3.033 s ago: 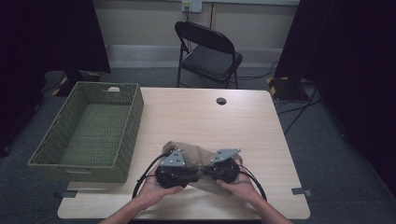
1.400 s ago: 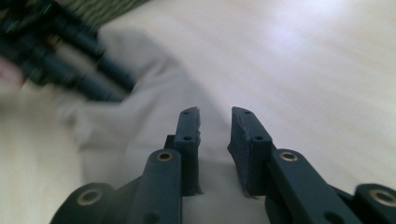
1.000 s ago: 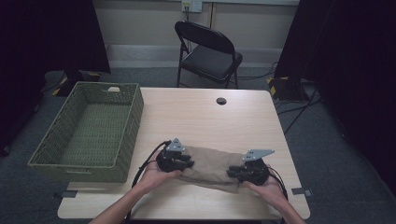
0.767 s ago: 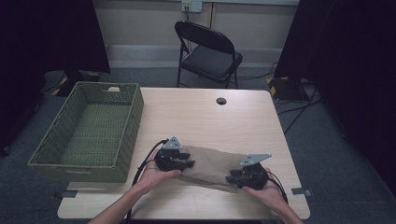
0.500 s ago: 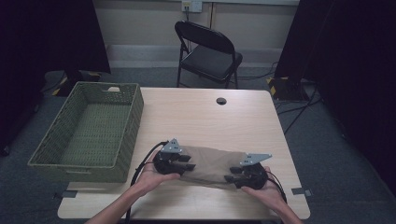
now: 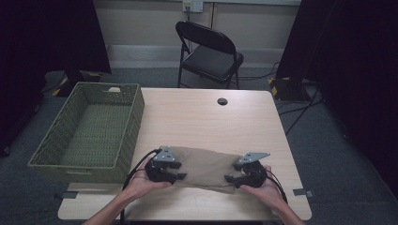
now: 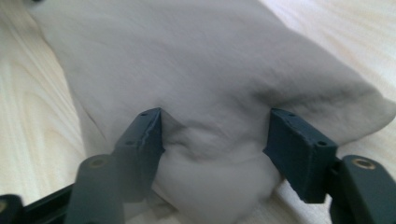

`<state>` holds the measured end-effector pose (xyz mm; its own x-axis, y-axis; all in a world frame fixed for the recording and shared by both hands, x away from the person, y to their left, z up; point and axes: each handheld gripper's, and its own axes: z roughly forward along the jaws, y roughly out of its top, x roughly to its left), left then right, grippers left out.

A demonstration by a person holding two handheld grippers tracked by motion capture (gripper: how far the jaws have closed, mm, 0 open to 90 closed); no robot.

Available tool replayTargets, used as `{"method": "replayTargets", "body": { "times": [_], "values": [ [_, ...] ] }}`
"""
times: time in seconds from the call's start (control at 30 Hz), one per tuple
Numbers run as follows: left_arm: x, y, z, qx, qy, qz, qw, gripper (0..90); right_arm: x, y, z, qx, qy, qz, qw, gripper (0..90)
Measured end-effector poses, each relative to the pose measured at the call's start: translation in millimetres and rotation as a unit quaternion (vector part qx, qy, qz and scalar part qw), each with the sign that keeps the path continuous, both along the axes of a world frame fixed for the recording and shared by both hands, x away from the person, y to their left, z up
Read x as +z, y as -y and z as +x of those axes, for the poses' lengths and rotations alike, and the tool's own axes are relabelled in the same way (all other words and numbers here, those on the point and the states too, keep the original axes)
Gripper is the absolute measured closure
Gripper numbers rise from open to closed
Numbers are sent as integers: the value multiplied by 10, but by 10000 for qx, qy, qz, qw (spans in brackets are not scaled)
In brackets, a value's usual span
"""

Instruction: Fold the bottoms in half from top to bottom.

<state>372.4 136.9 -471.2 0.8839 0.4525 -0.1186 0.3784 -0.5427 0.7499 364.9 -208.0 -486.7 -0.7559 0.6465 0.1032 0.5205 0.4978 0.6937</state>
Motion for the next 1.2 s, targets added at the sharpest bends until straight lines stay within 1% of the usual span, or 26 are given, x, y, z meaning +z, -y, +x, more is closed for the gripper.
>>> {"method": "replayTargets", "body": {
  "times": [0.03, 0.07, 0.1, 0.13, 0.17, 0.2, 0.23, 0.27, 0.3, 0.33, 0.37, 0.4, 0.47, 0.5, 0.57, 0.63, 0.67, 0.7, 0.73, 0.77, 0.8, 0.87, 0.9, 1.03, 1.13, 1.2],
  "values": [
    [0, 0, 0, 0, 0, 0, 10000, 480, 0, 0, 0, 0, 0, 0, 10000, 351],
    [53, -17, 15, -26, -44, -41, 10000, 451, -20, 6, -4, 17, 54, -12, 10000, 351],
    [97, -66, 30, 104, -31, -223, 9997, 449, -21, 4, -9, 23, 72, -34, 10000, 351],
    [116, -105, 41, 204, -26, -328, 9993, 447, -22, 7, -9, 33, 79, -43, 10000, 351],
    [116, -105, 41, 204, -26, -328, 9993, 453, -22, 7, -9, 33, 79, -43, 10000, 351],
    [125, -200, 73, 400, 29, -315, 9987, 463, -24, 10, -8, 50, 86, -55, 9999, 351],
    [107, -238, 85, 439, -46, -262, 9987, 467, -24, 11, -9, 52, 93, -56, 9999, 351],
    [81, -263, 91, 405, -121, -143, 9990, 468, -24, 11, -8, 56, 97, -66, 9999, 351],
    [81, -263, 91, 405, -121, -143, 9990, 468, -24, 11, -8, 56, 97, -66, 9999, 351],
    [25, -274, 99, 389, -217, 98, 9990, 459, -25, 14, -6, 79, 106, -74, 9999, 351],
    [-25, -263, 105, 398, -317, 239, 9984, 459, -25, 14, -6, 79, 106, -74, 9999, 351],
    [-92, -245, 113, 220, -458, 361, 9981, 440, -26, 14, -6, 83, 112, -76, 9999, 351],
    [-107, -229, 118, 233, -413, 389, 9981, 434, -27, 19, -3, 79, 107, -99, 9999, 352],
    [-110, -216, 111, 256, -386, 364, 9983, 430, -27, 25, 1, 66, 123, -114, 9998, 351],
    [-127, -180, 94, 289, -267, 338, 9987, 429, -28, 59, 24, 18, 110, -109, 9999, 351],
    [-130, -139, 93, 288, -179, 394, 9987, 430, -31, 83, 47, -32, 133, -107, 9998, 352],
    [-140, -118, 98, 305, -165, 351, 9988, 430, -31, 104, 64, -96, 118, -105, 9998, 351],
    [-140, -118, 98, 305, -165, 351, 9988, 430, -34, 128, 86, -172, 122, -88, 9997, 351],
    [-157, -73, 110, 291, -166, 256, 9991, 430, -32, 153, 105, -232, 107, -96, 9996, 351],
    [-157, -73, 110, 291, -166, 256, 9991, 435, -32, 153, 105, -232, 107, -96, 9996, 351],
    [-162, -49, 113, 277, -159, 240, 9992, 437, -29, 202, 140, -356, 122, -118, 9992, 350],
    [-166, -13, 113, 269, -146, 209, 9993, 437, -25, 212, 148, -374, 138, -145, 9991, 350],
    [-170, 7, 107, 282, -162, 178, 9993, 436, -23, 230, 162, -459, 181, -175, 9986, 346],
    [-164, 32, 84, 230, -180, 197, 9994, 432, -16, 245, 173, -561, 246, -234, 9978, 343],
    [-157, 56, 51, 90, -164, 241, 9995, 431, -10, 264, 190, -643, 301, -298, 9970, 341],
    [-157, 64, 40, 97, -168, 232, 9995, 431, -9, 274, 200, -697, 324, -317, 9965, 341]
  ]
}}
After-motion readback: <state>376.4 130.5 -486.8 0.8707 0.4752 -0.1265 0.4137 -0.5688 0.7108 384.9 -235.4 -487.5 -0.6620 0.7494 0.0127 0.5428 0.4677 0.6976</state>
